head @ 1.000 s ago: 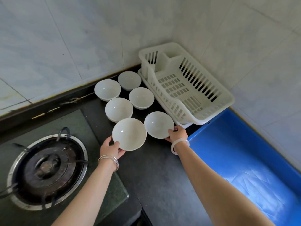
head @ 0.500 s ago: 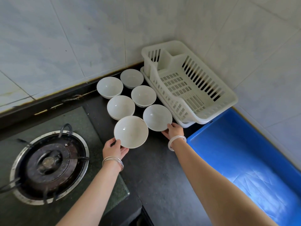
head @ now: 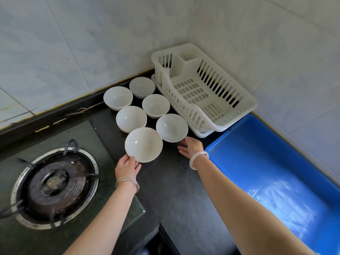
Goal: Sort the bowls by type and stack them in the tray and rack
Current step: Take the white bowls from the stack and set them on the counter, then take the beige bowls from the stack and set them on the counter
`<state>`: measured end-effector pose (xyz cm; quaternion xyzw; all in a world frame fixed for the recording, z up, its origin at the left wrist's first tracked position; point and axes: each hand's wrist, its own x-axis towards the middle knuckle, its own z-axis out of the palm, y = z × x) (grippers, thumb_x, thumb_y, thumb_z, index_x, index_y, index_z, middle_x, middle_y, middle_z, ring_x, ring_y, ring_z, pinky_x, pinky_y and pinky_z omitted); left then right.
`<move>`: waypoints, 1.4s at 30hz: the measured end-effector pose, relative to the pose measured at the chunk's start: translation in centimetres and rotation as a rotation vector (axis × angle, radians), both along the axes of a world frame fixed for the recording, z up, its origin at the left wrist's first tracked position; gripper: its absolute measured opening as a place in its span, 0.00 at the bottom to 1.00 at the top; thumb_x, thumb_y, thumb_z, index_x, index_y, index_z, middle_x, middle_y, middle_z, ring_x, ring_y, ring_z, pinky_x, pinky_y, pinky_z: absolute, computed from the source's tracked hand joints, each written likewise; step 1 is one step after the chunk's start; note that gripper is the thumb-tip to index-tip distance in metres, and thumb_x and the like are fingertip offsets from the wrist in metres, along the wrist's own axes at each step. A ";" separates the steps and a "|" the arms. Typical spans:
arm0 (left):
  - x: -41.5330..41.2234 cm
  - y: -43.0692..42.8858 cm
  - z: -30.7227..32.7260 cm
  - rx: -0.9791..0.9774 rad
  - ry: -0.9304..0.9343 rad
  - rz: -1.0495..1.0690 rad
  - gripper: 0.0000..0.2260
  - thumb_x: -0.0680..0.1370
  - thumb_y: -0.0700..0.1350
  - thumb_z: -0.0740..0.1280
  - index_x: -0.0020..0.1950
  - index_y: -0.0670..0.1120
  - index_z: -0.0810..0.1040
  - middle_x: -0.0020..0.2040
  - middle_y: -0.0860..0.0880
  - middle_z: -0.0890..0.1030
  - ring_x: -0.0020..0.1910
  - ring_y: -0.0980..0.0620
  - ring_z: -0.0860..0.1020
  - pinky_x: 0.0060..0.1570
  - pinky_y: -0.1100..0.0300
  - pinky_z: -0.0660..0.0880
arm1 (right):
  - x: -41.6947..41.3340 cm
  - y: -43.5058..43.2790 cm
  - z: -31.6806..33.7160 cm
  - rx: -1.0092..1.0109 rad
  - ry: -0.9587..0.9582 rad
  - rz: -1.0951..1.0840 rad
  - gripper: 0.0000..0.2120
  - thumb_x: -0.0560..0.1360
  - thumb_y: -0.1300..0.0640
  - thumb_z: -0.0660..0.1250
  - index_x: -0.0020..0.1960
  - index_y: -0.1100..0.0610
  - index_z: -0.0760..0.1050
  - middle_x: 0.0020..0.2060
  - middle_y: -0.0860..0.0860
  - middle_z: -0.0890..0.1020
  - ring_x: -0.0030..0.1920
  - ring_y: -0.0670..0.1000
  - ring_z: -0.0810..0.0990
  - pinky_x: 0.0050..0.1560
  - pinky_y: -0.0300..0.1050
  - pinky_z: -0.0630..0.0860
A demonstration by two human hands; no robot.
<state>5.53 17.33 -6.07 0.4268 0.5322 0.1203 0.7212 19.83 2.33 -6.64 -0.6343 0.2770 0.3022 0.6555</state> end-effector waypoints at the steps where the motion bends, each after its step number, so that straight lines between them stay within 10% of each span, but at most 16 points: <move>1: -0.3 -0.3 0.0 0.015 0.002 -0.027 0.16 0.78 0.37 0.62 0.66 0.39 0.71 0.63 0.40 0.76 0.55 0.45 0.77 0.54 0.54 0.75 | -0.5 -0.5 0.3 -0.004 -0.007 0.019 0.16 0.79 0.58 0.60 0.66 0.58 0.71 0.59 0.55 0.78 0.49 0.55 0.80 0.43 0.44 0.78; 15: -4.0 -14.9 3.0 0.155 -0.003 -0.934 0.12 0.77 0.39 0.63 0.59 0.40 0.78 0.54 0.45 0.80 0.47 0.52 0.80 0.52 0.61 0.76 | -14.2 -18.9 6.3 -0.502 -0.361 0.027 0.09 0.77 0.58 0.58 0.45 0.52 0.76 0.39 0.49 0.83 0.34 0.48 0.81 0.45 0.47 0.79; 24: -7.2 -28.2 4.9 0.532 -0.130 -1.528 0.10 0.76 0.44 0.67 0.56 0.46 0.80 0.51 0.50 0.82 0.49 0.52 0.81 0.56 0.58 0.77 | -25.2 -32.3 6.8 -1.074 -0.249 -0.028 0.09 0.75 0.57 0.65 0.52 0.56 0.79 0.50 0.55 0.83 0.52 0.57 0.79 0.48 0.45 0.71; 42: -9.2 -33.7 3.6 0.904 -0.185 -1.657 0.13 0.73 0.42 0.69 0.57 0.49 0.79 0.50 0.50 0.78 0.45 0.56 0.73 0.48 0.65 0.69 | -30.2 -34.4 4.8 -1.190 -0.240 0.081 0.07 0.74 0.61 0.60 0.52 0.58 0.70 0.45 0.60 0.82 0.47 0.62 0.79 0.40 0.46 0.69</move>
